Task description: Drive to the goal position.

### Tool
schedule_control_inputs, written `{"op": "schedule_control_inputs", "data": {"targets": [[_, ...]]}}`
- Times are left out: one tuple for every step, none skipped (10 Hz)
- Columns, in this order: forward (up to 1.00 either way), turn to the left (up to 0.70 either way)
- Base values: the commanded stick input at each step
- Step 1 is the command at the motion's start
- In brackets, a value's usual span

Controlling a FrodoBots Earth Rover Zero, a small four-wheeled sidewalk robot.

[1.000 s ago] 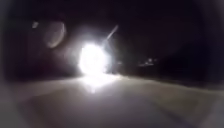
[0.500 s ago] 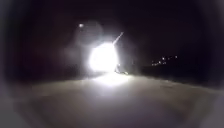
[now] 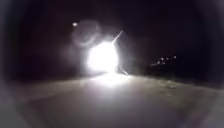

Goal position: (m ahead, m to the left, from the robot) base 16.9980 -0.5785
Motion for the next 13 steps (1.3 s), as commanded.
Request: {"op": "schedule_control_inputs", "data": {"targets": [[1.0,0.0],[1.0,0.0],[1.0,0.0],[1.0,0.0],[1.0,0.0],[1.0,0.0],[1.0,0.0],[1.0,0.0],[1.0,0.0],[1.0,0.0],[1.0,0.0],[1.0,0.0],[1.0,0.0]]}}
